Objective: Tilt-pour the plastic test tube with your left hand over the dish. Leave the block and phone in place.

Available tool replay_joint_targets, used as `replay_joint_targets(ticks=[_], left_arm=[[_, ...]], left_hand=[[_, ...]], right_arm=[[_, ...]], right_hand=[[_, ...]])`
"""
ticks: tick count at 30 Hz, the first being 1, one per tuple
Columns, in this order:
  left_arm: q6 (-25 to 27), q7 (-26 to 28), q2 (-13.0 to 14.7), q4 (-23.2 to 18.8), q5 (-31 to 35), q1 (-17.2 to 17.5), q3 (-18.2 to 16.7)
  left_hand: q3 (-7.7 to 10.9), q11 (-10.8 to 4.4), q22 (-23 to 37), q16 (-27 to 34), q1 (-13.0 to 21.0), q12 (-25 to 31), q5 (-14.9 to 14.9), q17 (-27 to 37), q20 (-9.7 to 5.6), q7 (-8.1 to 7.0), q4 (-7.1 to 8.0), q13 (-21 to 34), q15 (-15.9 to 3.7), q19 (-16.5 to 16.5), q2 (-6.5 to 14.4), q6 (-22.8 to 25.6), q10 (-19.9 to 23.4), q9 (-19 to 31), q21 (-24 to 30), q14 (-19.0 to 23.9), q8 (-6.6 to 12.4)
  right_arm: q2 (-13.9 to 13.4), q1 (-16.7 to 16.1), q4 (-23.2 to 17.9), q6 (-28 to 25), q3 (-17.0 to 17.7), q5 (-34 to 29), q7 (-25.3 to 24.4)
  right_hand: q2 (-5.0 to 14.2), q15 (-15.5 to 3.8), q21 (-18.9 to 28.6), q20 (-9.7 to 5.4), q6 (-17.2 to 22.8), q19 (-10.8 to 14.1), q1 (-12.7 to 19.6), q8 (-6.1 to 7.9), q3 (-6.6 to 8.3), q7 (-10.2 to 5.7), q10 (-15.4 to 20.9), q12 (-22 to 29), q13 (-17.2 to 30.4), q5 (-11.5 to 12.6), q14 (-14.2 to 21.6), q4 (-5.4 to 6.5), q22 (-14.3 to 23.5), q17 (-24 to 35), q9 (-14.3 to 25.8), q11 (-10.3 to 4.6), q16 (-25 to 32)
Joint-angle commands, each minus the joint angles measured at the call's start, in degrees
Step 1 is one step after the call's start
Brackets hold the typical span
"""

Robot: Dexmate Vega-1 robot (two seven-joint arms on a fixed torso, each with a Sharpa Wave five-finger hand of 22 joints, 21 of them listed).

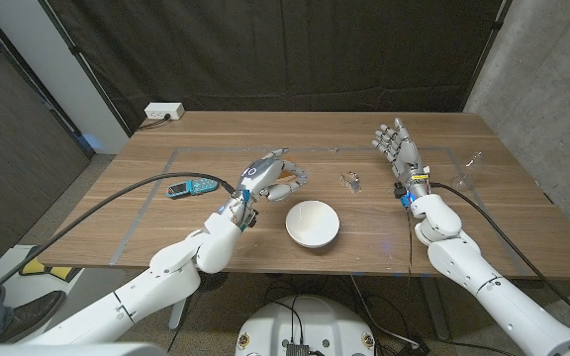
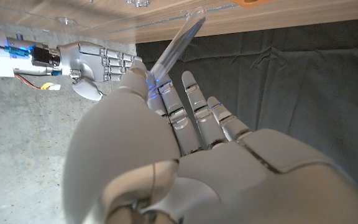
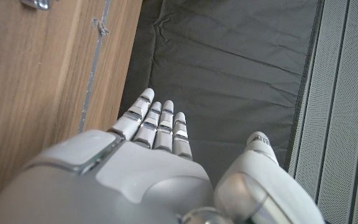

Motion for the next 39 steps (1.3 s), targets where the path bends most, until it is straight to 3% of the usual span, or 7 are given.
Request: replay_joint_targets(ticks=[1,26,39], left_arm=[[2.06,-0.23,3.34,-2.62,7.78,0.51,-0.52],[6.0,0.18,8.26,-6.89,27.63,-0.02,-0.09],[4.89,-1.93,10.29,-7.97,34.56,-1.92,0.88]], left_hand=[[0.9,-1.62,0.0,0.11,0.42,0.39,0.02,0.18,-3.7,0.9,0.9,0.2,-6.77,0.33,0.35,1.5,1.9,0.18,-0.1,0.68,0.21],[1.15,-2.0,-0.03,0.09,0.57,0.39,0.09,0.22,-3.82,0.57,1.19,0.51,-6.96,0.31,0.13,1.91,2.16,0.14,-0.14,0.98,0.21],[1.29,-2.23,-0.03,0.03,0.64,0.33,0.15,0.23,-4.04,0.24,1.37,0.62,-7.05,0.3,-0.04,1.99,2.3,0.12,-0.17,1.02,0.16]], right_arm=[[0.0,-0.27,-0.55,0.13,0.1,-0.26,-0.4],[-0.47,1.39,-0.63,-1.65,-0.65,-0.46,0.45],[-0.3,1.33,-0.83,-1.36,-0.53,-0.37,0.27]], right_hand=[[0.05,0.1,-0.05,0.06,0.37,0.44,0.54,0.17,0.15,0.13,0.48,0.37,0.16,-0.03,0.54,-0.36,0.1,0.22,0.33,0.07,0.13],[0.16,0.15,-0.26,0.07,0.4,0.63,0.54,0.18,0.07,0.2,0.71,0.43,0.16,-0.06,0.88,-0.37,0.11,0.23,0.33,0.06,0.24],[0.2,-0.02,-0.22,-0.06,0.53,1.17,0.5,0.21,0.0,0.19,0.87,0.47,0.16,-0.08,1.26,-0.36,0.12,0.24,0.33,-0.12,0.36]])
